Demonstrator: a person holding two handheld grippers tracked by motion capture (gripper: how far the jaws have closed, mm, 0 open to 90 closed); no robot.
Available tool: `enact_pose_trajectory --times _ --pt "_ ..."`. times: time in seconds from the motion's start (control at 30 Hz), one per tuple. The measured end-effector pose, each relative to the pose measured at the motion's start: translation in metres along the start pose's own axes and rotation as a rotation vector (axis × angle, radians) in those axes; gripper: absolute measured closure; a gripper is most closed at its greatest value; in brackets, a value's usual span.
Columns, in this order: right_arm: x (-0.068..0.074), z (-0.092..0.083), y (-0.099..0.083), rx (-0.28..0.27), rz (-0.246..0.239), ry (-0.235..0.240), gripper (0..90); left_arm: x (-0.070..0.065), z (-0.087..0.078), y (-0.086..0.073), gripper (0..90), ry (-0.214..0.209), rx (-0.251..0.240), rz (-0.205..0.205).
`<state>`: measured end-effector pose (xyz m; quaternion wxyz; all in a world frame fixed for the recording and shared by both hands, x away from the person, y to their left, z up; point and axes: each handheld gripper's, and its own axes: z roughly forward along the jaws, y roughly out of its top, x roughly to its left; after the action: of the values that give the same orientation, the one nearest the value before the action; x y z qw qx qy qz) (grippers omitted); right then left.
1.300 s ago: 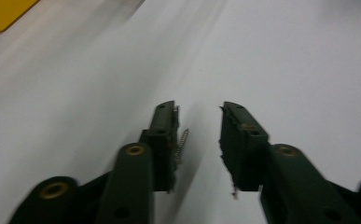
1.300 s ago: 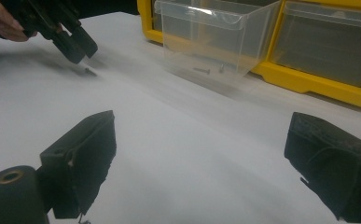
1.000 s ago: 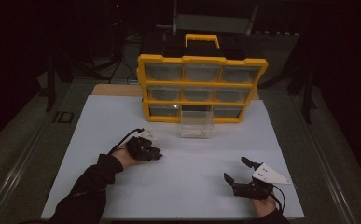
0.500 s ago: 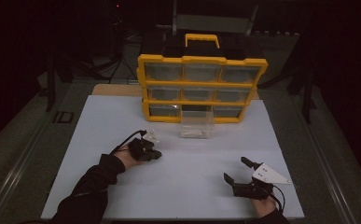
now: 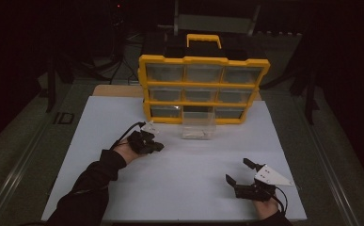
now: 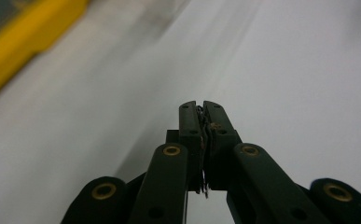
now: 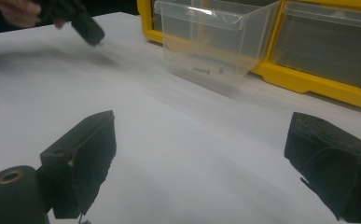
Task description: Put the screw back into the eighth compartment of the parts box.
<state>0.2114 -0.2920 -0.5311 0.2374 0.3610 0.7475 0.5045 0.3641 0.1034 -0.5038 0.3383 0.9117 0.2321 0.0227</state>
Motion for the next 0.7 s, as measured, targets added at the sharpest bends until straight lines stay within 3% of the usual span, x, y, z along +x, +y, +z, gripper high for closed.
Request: enact_pose_trajectory --times 0.3,0.57,0.7 --pt "0.0 0.0 0.0 -0.001 0.002 0.0 9.1 0.003 -0.023 0.033 86.7 0.026 -0.07 -0.008" --pt "0.0 0.0 0.0 -0.001 0.003 0.0 9.1 0.004 -0.033 0.056 86.7 0.03 -0.116 -0.014" --pt "0.0 0.0 0.0 -0.002 0.005 0.0 9.1 0.005 -0.037 0.072 86.7 0.054 -0.13 -0.022"
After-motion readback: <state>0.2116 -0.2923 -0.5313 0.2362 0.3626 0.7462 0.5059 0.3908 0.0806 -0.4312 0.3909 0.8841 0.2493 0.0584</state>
